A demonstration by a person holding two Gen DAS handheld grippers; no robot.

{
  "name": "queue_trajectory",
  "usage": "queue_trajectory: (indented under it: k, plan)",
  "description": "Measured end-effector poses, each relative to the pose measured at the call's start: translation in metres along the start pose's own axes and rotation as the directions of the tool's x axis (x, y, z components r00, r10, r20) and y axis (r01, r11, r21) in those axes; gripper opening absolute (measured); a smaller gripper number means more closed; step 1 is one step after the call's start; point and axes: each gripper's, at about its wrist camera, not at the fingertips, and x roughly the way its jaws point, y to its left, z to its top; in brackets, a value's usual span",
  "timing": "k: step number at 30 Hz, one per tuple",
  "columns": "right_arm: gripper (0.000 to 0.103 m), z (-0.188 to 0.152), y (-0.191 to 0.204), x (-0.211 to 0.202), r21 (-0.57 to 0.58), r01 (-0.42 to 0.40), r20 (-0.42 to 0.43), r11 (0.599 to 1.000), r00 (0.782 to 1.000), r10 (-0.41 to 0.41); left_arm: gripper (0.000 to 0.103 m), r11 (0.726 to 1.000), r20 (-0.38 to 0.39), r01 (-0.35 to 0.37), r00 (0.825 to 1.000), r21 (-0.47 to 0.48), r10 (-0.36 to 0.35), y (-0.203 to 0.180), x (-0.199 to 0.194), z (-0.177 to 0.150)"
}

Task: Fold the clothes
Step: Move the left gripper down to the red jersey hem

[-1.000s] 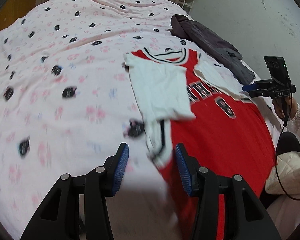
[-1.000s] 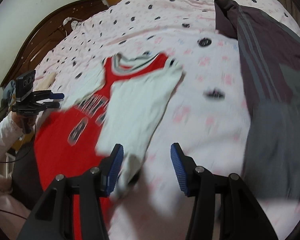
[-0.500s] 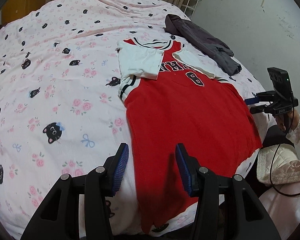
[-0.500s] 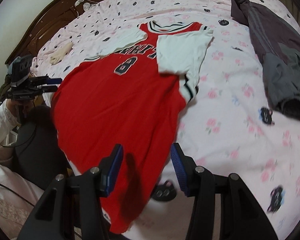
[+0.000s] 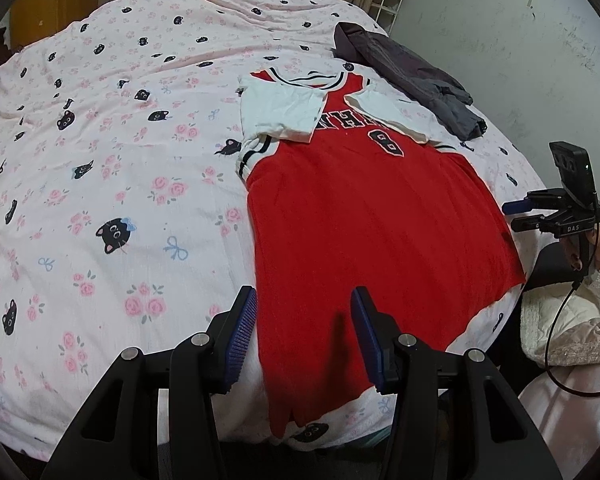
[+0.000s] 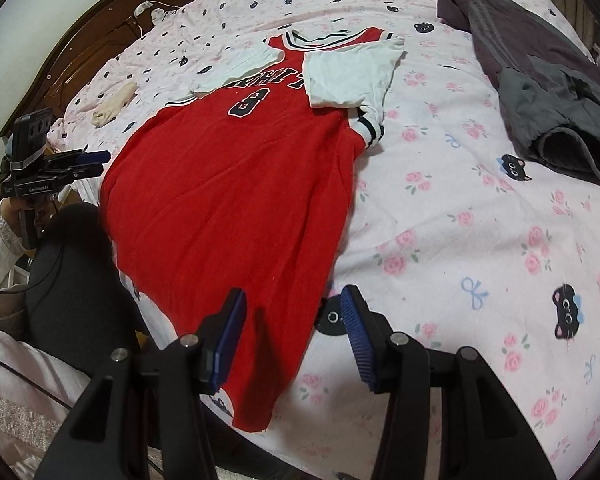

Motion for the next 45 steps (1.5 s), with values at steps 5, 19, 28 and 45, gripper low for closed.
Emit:
queue_trajectory:
  k: [5, 19, 28, 45]
  plan:
    - [0.051, -0.007, 0.003, -0.004, 0.012, 0.006, 0.001, 1.000, 1.000, -0.006, 0.044, 1.000, -0.011, -0.009, 1.000, -0.010, 0.008, -0.002, -0.004, -0.008]
    - [0.051, -0.042, 0.002, -0.008, 0.075, 0.006, -0.012, 0.997, 1.000, -0.005, 0.044, 0.999, -0.080, -0.037, 0.996, -0.015, 0.035, -0.004, -0.004, -0.034]
    - [0.051, -0.056, 0.008, -0.003, 0.085, -0.002, -0.038, 0.996, 0.999, 0.005, 0.044, 0.998, -0.152, -0.042, 0.988, -0.043, 0.035, 0.007, 0.002, -0.043]
    - [0.051, -0.060, 0.009, 0.018, 0.128, -0.047, -0.062, 0.991, 0.997, 0.055, 0.044, 1.000, -0.297, 0.003, 0.955, 0.008, -0.001, 0.005, 0.029, -0.044]
